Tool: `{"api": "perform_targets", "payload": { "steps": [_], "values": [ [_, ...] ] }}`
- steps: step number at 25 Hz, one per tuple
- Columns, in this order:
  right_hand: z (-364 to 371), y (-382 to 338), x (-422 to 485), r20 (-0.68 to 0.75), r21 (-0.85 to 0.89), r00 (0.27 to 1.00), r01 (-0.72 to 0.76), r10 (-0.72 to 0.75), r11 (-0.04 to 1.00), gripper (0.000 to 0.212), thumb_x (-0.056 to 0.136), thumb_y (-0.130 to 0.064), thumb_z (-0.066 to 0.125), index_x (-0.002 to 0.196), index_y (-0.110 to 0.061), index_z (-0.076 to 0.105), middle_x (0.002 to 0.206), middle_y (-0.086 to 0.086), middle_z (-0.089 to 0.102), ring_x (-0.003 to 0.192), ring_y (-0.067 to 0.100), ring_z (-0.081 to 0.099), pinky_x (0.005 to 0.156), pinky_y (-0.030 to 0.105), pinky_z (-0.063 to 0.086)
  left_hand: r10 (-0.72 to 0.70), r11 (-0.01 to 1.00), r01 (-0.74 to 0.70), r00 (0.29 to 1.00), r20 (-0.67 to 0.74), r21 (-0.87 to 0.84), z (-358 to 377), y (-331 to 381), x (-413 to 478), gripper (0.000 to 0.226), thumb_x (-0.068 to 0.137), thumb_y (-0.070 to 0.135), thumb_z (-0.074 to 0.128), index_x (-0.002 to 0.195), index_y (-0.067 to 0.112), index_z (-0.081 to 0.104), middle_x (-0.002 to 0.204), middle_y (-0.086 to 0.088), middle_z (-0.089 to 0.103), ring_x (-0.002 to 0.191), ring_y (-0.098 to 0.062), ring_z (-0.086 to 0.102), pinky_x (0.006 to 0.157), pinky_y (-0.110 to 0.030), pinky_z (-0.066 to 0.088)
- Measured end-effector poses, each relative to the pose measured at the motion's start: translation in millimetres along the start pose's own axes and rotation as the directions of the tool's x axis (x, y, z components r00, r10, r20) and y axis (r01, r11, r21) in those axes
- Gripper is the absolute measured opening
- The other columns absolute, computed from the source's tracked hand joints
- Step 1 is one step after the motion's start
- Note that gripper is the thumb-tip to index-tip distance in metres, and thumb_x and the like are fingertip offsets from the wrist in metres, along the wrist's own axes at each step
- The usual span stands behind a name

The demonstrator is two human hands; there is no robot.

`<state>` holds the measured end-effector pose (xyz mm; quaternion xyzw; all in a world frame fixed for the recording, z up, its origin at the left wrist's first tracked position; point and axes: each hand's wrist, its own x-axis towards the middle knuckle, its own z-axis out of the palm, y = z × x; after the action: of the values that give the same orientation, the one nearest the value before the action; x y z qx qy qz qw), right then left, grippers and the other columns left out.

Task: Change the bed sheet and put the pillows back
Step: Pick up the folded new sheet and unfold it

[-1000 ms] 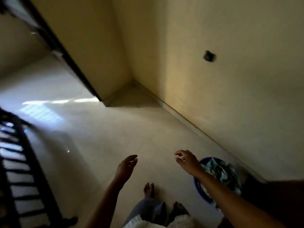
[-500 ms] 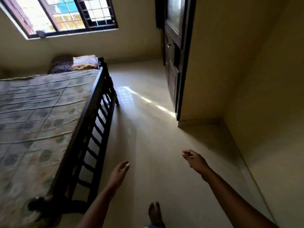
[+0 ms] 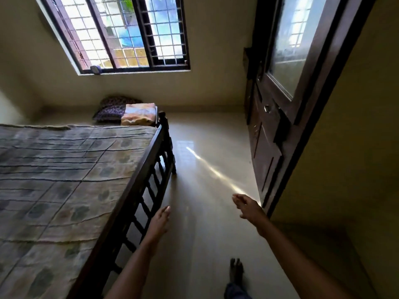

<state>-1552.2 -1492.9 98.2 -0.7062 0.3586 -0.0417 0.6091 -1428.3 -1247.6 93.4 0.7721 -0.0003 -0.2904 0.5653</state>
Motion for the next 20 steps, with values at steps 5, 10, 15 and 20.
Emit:
{"api": "perform_targets", "payload": {
  "steps": [5, 10, 15, 20],
  "values": [
    [-10, -69, 135, 0.088, -0.002, 0.995, 0.036, -0.036, 0.999, 0.025, 0.092, -0.035, 0.054, 0.114, -0.023, 0.059, 0.107, -0.002, 0.060, 0.096, 0.015, 0.056, 0.068, 0.025, 0.047, -0.002, 1.000, 0.001, 0.999, -0.046, -0.025, 33, 76, 115, 0.039, 0.100, 0.031, 0.038, 0.135, 0.016, 0.043, 0.134, -0.006, 0.047, 0.123, -0.022, 0.045, 0.081, -0.029, 0.040],
    [2, -139, 275, 0.189, -0.029, 0.982, 0.028, -0.022, 0.999, 0.021, 0.092, -0.033, 0.054, 0.110, -0.025, 0.059, 0.109, -0.001, 0.060, 0.098, 0.016, 0.057, 0.072, 0.027, 0.048, -0.029, 0.991, 0.011, 0.991, -0.132, -0.130, 50, 137, 226, 0.031, 0.099, 0.028, 0.042, 0.128, 0.021, 0.049, 0.133, -0.007, 0.052, 0.122, -0.023, 0.049, 0.079, -0.029, 0.039],
    [33, -208, 415, 0.264, -0.088, 0.964, 0.063, -0.038, 0.994, 0.022, 0.093, -0.034, 0.053, 0.112, -0.024, 0.059, 0.105, -0.002, 0.059, 0.097, 0.015, 0.056, 0.071, 0.026, 0.047, -0.017, 0.976, -0.034, 0.973, -0.232, -0.213, 37, 202, 353, 0.032, 0.098, 0.020, 0.043, 0.129, 0.012, 0.049, 0.126, -0.009, 0.052, 0.116, -0.021, 0.049, 0.090, -0.033, 0.039],
    [67, -283, 545, 0.270, -0.089, 0.963, 0.030, -0.005, 0.996, 0.019, 0.093, -0.032, 0.053, 0.109, -0.023, 0.059, 0.106, 0.001, 0.060, 0.096, 0.017, 0.057, 0.078, 0.031, 0.049, -0.015, 0.983, -0.036, 0.961, -0.275, -0.180, -2, 272, 499, 0.033, 0.096, 0.010, 0.047, 0.127, 0.000, 0.050, 0.128, -0.025, 0.054, 0.116, -0.032, 0.054, 0.094, -0.040, 0.043]
  ]
}}
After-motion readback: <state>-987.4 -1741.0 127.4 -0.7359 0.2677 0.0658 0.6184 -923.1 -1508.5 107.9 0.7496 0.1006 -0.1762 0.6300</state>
